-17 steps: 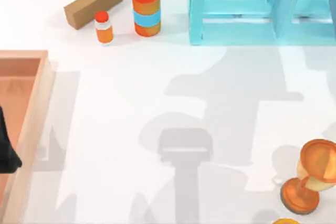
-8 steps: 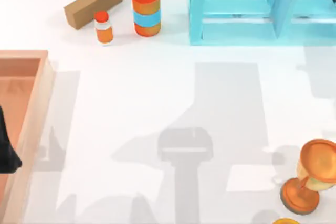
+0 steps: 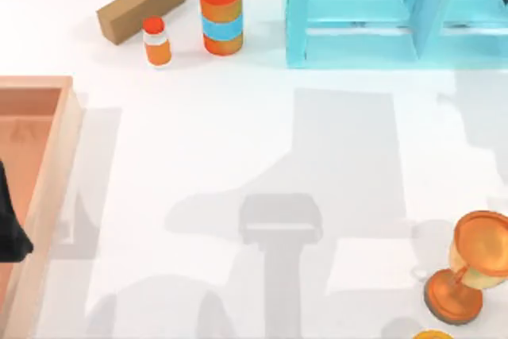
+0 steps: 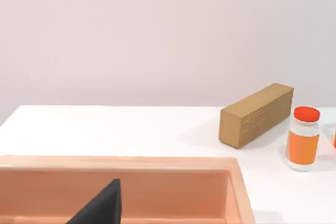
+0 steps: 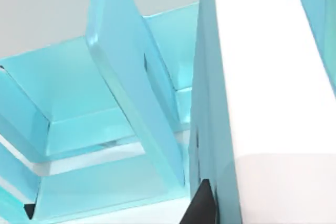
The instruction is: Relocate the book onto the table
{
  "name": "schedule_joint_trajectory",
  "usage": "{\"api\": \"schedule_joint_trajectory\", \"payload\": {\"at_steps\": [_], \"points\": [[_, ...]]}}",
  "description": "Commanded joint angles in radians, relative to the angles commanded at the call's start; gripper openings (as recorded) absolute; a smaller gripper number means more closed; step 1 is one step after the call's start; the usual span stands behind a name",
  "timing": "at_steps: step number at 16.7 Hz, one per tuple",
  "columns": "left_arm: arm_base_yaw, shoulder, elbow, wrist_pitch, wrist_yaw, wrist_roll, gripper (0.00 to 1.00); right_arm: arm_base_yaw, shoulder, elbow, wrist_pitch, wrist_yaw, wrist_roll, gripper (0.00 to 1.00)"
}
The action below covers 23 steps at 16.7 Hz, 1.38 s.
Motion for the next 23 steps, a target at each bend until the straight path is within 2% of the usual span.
{"api": "schedule_joint_trajectory", "payload": {"at_steps": [2,5,17,20,23], "points": [[0.0,0.0,0.0,0.0,0.0,0.0,1.0,0.084,0.071,0.053,-0.03,0.086,-0.034,0.0],[0.0,0.0,0.0,0.0,0.0,0.0,1.0,0.26,0.22,0.165,-0.095,0.267,-0.107,0.0],[0.0,0.0,0.0,0.0,0.0,0.0,1.0,1.153,0.953,0.701,-0.422,1.168,-0.516,0.0],[0.0,0.0,0.0,0.0,0.0,0.0,1.0,1.31,1.077,0.793,-0.477,1.324,-0.593,0.0],[0.0,0.0,0.0,0.0,0.0,0.0,1.0,1.392,1.142,0.841,-0.505,1.405,-0.634,0.0]]}}
